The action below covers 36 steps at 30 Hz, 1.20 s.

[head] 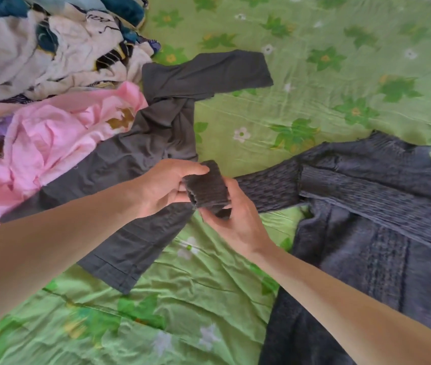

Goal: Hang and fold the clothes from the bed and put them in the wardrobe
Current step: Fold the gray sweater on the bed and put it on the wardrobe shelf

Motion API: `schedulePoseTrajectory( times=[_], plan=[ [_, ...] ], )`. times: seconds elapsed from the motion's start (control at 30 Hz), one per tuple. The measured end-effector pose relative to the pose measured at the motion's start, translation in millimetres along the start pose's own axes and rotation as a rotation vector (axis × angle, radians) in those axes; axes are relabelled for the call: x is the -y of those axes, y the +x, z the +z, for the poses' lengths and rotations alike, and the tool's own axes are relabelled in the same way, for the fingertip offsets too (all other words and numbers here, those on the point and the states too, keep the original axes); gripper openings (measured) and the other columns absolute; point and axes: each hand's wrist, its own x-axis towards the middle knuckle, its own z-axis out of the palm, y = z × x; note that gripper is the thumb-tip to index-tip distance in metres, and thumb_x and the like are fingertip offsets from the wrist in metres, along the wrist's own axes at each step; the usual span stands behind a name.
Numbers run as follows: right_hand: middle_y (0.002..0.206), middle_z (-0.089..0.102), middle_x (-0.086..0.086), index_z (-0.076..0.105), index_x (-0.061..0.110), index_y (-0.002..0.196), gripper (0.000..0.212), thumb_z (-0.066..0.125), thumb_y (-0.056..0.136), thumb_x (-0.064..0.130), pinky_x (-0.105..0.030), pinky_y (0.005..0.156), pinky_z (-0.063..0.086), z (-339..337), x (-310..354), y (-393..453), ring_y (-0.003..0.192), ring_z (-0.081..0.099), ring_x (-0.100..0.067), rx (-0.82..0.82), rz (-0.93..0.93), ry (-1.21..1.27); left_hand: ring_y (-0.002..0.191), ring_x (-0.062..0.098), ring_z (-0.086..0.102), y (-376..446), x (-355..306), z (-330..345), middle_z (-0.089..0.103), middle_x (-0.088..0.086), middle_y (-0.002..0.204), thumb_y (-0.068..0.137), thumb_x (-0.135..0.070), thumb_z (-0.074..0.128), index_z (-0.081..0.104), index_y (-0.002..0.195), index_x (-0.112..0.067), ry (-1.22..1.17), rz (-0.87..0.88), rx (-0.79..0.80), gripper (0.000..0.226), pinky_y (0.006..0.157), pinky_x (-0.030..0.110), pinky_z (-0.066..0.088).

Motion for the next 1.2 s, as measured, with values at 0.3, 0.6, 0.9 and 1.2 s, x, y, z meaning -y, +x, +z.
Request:
schedulePoseTrajectory(
  times=[0.3, 0.6, 0.9, 1.2],
  plan=[
    [0.084, 0.071, 0.001, 0.07, 0.013, 0.101, 0.031, 0.047, 0.101, 0.035, -0.048, 0.078, 0.056, -116, -11, -16, 0.077, 0.063, -0.016, -0.435, 0.2, 0.269, 0.087, 0.021, 0.077, 46, -41, 132, 0.081, 0.008, 0.096, 0.106, -0.061, 0.042, 0.076, 0.109, -0.013, 0.118, 0.208, 0.033, 0.059, 0.074, 0.032, 0.06],
    [0.083, 0.079, 0.016, 0.079, 0.029, 0.084, 0.03, 0.063, 0.101, 0.01, -0.021, 0.063, 0.059, -287, -64, -64, 0.082, 0.075, -0.001, -0.736, 0.381, 0.496, 0.068, 0.021, 0.053, 111, -16, 216, 0.057, 0.0, 0.076, 0.11, -0.058, 0.025, 0.058, 0.09, -0.013, 1.007, 0.679, -0.016, 0.059, 0.07, 0.039, 0.043],
    [0.094, 0.082, -0.003, 0.076, 0.017, 0.103, 0.014, 0.078, 0.089, 0.018, -0.026, 0.069, 0.063, -367, -167, -135, 0.093, 0.079, -0.022, -0.92, 0.707, 0.551, 0.069, 0.033, 0.059, 149, -30, 220, 0.054, 0.002, 0.073, 0.103, -0.022, 0.052, 0.05, 0.099, -0.013, 1.656, 0.589, 0.102, 0.009, 0.068, 0.046, 0.051],
    [0.083, 0.071, 0.006, 0.068, 0.028, 0.098, 0.015, 0.075, 0.092, 0.04, -0.041, 0.081, 0.057, -366, -215, -178, 0.082, 0.069, -0.02, -1.074, 0.76, -0.116, 0.085, 0.032, 0.06, 187, -37, 252, 0.061, 0.008, 0.088, 0.099, -0.024, 0.046, 0.059, 0.103, -0.009, 1.717, 0.89, 0.019, 0.02, 0.081, 0.047, 0.043]
  ],
)
